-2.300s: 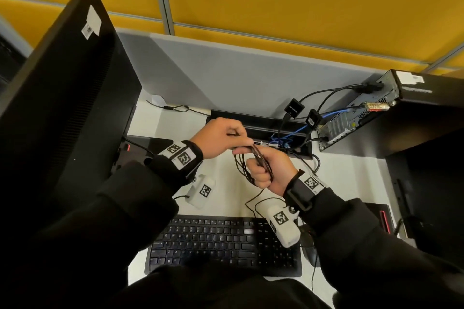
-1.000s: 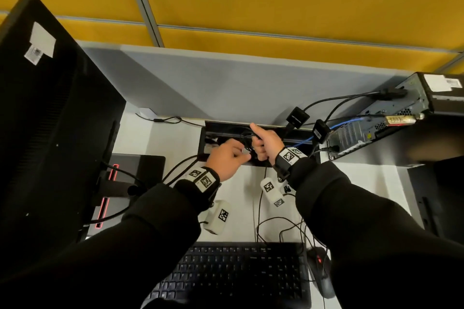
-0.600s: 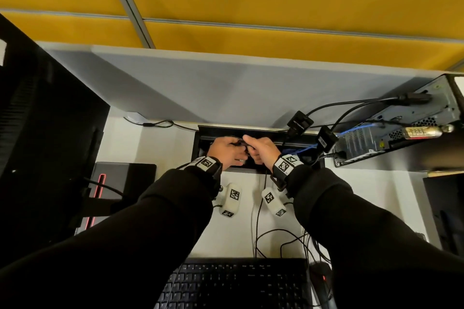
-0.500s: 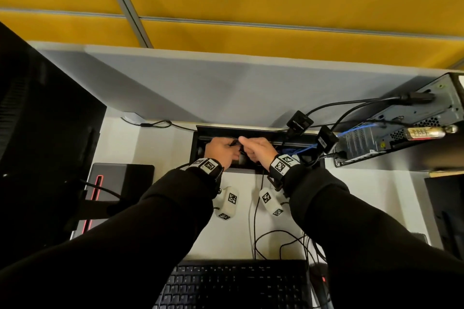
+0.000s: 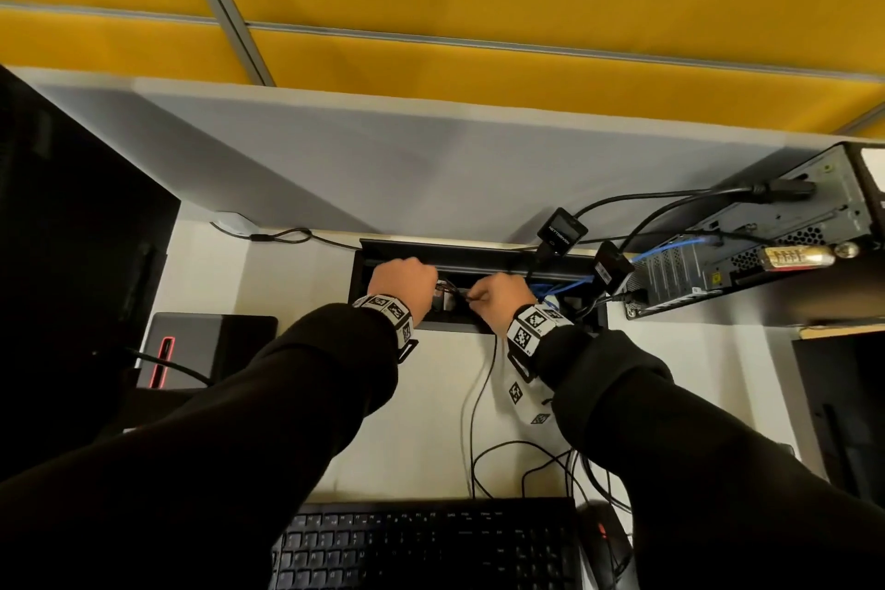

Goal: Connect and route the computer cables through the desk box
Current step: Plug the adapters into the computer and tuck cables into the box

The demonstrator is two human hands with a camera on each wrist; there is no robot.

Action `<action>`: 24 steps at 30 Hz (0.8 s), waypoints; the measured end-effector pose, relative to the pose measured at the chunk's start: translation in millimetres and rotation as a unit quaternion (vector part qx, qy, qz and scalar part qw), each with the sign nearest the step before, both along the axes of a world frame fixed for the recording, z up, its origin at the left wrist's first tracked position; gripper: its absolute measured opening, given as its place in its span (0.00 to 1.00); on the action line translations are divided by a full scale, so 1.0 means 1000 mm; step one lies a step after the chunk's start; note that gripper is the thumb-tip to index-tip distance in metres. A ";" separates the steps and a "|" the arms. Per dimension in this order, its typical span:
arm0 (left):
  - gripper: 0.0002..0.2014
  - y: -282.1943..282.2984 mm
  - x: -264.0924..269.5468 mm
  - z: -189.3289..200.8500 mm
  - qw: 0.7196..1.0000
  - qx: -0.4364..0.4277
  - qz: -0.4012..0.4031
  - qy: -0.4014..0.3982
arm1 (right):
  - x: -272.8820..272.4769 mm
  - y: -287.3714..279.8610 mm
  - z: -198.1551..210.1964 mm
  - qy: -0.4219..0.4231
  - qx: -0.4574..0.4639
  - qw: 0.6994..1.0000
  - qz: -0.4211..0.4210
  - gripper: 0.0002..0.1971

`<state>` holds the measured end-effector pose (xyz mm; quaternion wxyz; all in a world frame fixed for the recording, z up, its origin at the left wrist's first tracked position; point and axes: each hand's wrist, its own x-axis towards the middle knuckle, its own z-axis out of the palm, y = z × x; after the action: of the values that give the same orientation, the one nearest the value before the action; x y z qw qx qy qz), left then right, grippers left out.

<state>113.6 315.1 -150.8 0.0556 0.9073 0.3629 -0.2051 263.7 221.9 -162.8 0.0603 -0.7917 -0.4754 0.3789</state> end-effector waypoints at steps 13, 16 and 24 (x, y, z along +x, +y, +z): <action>0.15 0.008 0.007 -0.006 0.973 -0.219 0.076 -0.007 | -0.006 -0.005 0.004 -0.001 0.038 0.999 -0.007 0.14; 0.22 0.001 -0.002 -0.013 0.970 -0.231 0.077 0.019 | -0.015 0.007 0.006 0.055 0.069 0.994 -0.059 0.12; 0.23 -0.009 -0.006 -0.026 0.971 -0.200 0.119 0.050 | -0.021 0.015 0.006 0.043 0.060 0.997 -0.034 0.04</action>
<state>107.8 306.3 -176.7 0.2422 0.8165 0.4221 -0.3106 243.2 237.1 -156.4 0.1403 -0.7855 -0.4672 0.3809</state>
